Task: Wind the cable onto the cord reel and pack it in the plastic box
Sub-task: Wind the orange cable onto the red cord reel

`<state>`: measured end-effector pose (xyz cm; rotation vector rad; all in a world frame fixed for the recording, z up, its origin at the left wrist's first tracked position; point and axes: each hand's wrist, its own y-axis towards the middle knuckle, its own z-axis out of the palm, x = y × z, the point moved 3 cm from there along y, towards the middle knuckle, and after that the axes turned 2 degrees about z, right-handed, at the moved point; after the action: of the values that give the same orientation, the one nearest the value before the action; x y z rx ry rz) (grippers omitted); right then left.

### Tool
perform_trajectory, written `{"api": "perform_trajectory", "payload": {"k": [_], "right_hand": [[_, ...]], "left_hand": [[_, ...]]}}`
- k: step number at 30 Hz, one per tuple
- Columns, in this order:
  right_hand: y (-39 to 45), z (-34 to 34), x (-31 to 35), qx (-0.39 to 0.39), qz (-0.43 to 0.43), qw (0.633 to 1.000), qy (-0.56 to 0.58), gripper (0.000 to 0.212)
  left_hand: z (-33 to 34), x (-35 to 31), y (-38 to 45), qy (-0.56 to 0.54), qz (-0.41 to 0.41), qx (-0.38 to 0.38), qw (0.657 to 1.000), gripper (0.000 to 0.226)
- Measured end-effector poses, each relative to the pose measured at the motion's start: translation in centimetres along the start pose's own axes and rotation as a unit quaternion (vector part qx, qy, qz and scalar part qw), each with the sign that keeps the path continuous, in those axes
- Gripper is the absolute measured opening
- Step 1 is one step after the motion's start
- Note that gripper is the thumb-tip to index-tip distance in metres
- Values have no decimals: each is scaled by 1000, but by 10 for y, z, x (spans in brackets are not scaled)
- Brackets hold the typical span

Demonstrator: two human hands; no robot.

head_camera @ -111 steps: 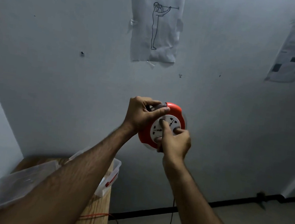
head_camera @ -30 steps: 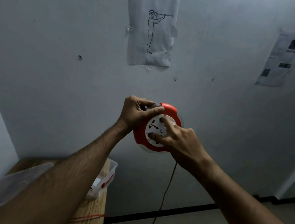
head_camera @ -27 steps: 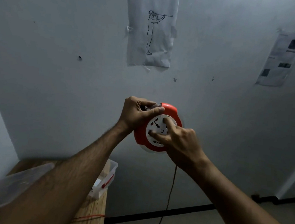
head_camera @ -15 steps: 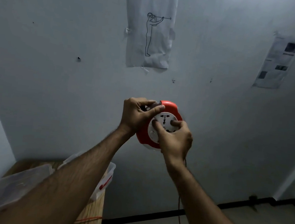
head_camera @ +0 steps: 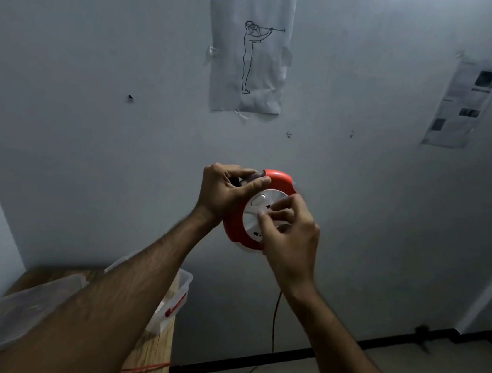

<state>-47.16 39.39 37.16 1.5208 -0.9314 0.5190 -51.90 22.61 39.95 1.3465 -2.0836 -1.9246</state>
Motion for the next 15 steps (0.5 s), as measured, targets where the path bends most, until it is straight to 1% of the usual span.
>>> {"api": "perform_trajectory", "payload": {"k": [1, 2, 3, 4, 5, 7, 8, 11, 13, 15], "right_hand": [[-1, -1, -1, 16, -152, 981, -122, 16], [-1, 0, -5, 46, -256, 940, -221, 23], [-2, 0, -11, 85, -311, 900, -294, 35], [0, -2, -19, 125, -326, 871, -344, 47], [2, -6, -25, 153, -323, 855, -376, 60], [5, -13, -32, 185, -323, 825, -425, 81], [7, -15, -33, 196, -330, 810, -443, 87], [11, -13, -28, 187, -369, 780, -469, 84], [15, -12, -26, 170, -400, 762, -480, 78], [17, -10, -26, 166, -426, 752, -475, 68]], "left_hand": [[0, 0, 0, -3, 1, 5, 1000, 30], [-1, -1, -1, -6, 0, 10, 1000, 28], [-2, -1, -1, -8, 1, 15, 1000, 27], [-3, -1, 0, -11, 1, 18, 1000, 27], [-4, 1, 0, -10, 1, 19, 1000, 27], [-5, 1, 0, -6, 0, 20, 1000, 30], [-5, 0, 0, -6, -1, 20, 1000, 32], [-1, -1, -1, -4, -5, 24, 1000, 35], [2, -1, -2, 1, -5, 27, 1000, 29], [4, 0, -3, -2, -5, 32, 999, 26]]}}
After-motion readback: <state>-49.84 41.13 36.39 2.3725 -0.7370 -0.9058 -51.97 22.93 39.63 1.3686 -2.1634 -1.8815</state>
